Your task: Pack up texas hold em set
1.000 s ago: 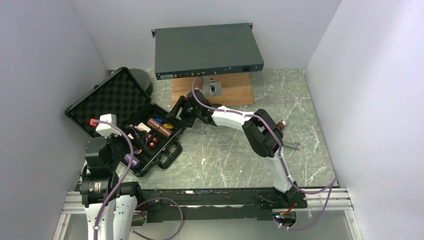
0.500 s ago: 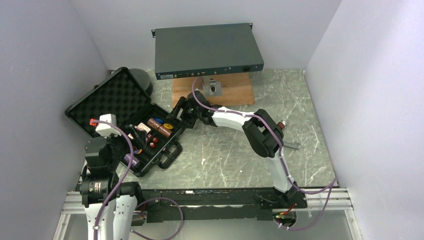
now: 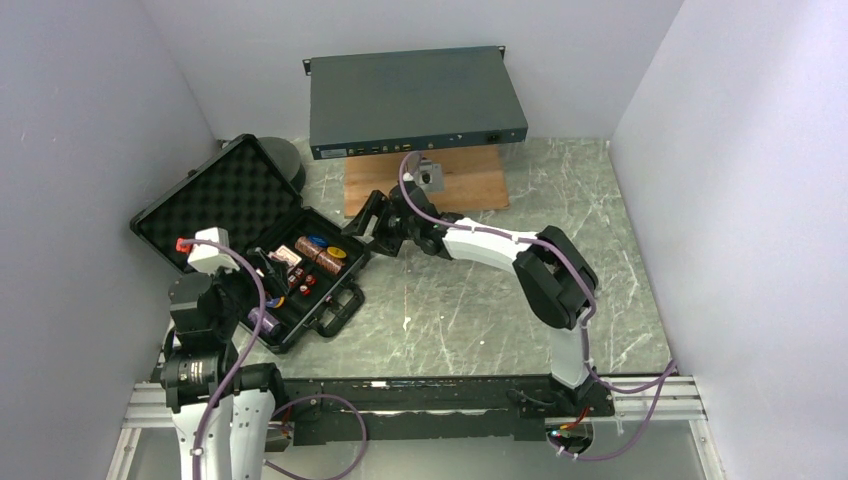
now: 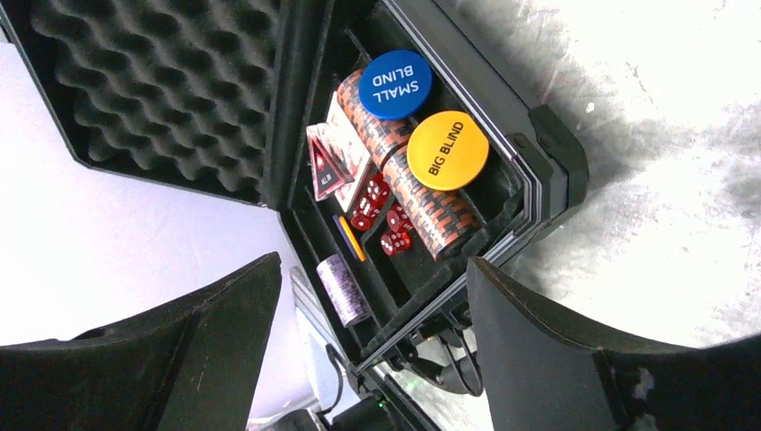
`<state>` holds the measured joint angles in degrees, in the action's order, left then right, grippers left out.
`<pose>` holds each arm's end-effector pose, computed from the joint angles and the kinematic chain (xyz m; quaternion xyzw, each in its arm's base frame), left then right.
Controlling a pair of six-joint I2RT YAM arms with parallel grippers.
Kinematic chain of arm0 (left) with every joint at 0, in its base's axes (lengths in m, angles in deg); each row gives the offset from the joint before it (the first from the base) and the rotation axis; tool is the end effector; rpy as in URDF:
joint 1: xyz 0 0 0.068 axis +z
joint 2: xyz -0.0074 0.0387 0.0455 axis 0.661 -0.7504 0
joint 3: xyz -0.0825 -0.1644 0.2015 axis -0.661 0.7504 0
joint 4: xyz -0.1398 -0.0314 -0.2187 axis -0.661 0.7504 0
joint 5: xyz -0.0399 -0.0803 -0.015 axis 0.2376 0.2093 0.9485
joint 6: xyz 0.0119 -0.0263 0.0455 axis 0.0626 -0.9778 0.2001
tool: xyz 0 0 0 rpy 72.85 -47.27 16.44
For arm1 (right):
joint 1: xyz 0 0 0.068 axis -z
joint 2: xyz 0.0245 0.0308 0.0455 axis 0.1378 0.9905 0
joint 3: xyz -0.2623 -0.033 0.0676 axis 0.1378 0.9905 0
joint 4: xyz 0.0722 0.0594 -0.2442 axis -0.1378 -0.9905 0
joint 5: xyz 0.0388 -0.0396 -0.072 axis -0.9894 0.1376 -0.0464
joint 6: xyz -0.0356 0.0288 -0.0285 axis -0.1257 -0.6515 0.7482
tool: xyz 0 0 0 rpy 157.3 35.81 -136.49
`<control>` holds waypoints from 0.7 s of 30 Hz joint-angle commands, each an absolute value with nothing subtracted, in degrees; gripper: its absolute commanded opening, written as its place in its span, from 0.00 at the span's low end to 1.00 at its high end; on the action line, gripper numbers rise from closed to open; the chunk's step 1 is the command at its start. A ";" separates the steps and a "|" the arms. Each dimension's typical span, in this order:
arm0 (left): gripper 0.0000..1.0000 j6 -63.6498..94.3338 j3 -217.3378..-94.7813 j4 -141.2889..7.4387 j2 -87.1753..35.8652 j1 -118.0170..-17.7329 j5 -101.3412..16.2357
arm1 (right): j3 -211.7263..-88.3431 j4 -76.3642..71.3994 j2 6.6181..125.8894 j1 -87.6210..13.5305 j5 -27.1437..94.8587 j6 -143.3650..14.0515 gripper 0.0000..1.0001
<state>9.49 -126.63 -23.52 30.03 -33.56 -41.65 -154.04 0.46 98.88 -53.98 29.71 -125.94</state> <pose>0.0772 0.0049 0.3194 -0.1309 0.7986 -0.1135 0.5764 0.3108 0.3329 0.2105 0.1170 0.8624 0.4553 0.1880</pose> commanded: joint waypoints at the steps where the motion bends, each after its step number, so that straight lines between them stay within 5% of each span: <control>1: 1.00 9.79 -127.84 -24.56 29.12 -32.23 -41.35 | -150.55 4.56 94.66 -53.99 29.39 -125.86 0.78; 21: 0.99 9.43 -127.37 -25.11 26.03 -29.45 -41.73 | -134.62 6.02 81.32 -53.97 29.90 -122.08 0.78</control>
